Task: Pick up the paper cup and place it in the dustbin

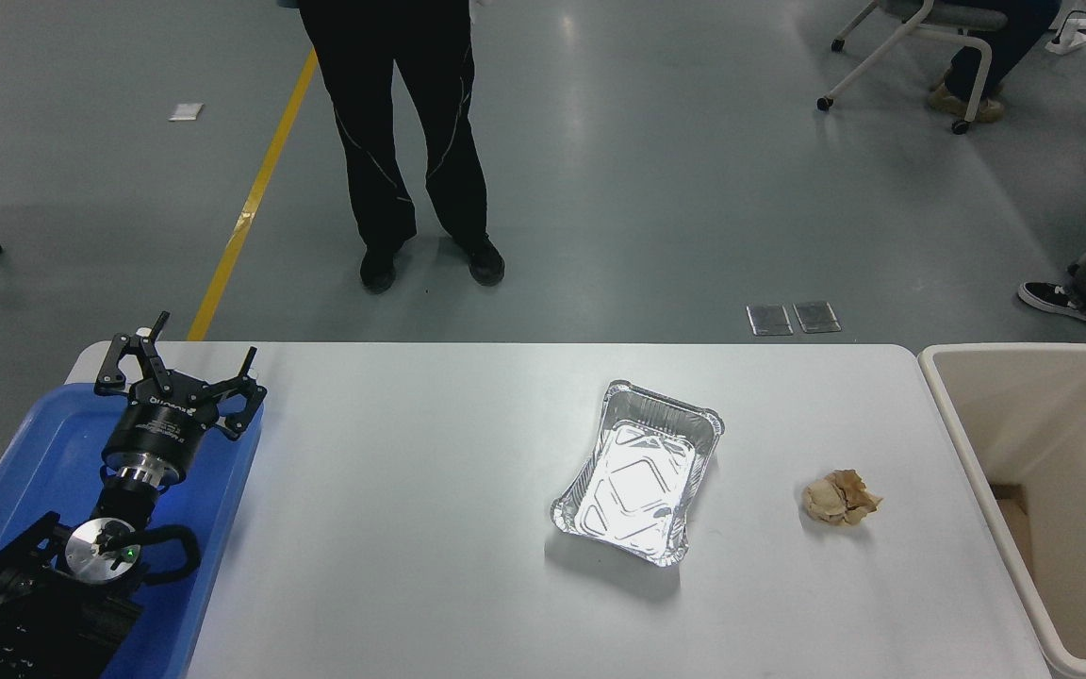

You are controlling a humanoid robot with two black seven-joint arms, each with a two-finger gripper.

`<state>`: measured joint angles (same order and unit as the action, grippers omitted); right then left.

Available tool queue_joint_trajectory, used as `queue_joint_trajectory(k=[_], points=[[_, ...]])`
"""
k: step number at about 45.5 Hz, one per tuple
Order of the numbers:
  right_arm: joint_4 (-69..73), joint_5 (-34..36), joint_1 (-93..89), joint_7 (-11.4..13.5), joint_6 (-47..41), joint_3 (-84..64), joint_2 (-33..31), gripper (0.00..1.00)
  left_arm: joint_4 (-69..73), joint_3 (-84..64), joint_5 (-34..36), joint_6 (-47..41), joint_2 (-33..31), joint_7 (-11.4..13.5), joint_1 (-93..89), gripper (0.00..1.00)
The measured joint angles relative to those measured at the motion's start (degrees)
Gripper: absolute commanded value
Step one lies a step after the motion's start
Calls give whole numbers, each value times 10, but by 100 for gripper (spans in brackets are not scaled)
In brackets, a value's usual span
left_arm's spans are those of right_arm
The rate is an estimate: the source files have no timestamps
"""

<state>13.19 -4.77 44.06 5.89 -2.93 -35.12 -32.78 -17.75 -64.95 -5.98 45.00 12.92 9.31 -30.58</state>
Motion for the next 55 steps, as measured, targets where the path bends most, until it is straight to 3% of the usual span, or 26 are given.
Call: queue_joint_trajectory(k=[8,13,45,55], points=[[16,1,2,0,5,1,0,79,0,0,0,0,0,0,0,99],[41,1,17,0,7,-5,-10,100,0,0,0,0,0,0,0,99],[405,3,366,0,-7,-252,-68,100,0,2,1,0,0,-1,-1,99],[507,5,519,-1,-73,-334,-64,100,0,2,1,0,0,-1,-1,99]])
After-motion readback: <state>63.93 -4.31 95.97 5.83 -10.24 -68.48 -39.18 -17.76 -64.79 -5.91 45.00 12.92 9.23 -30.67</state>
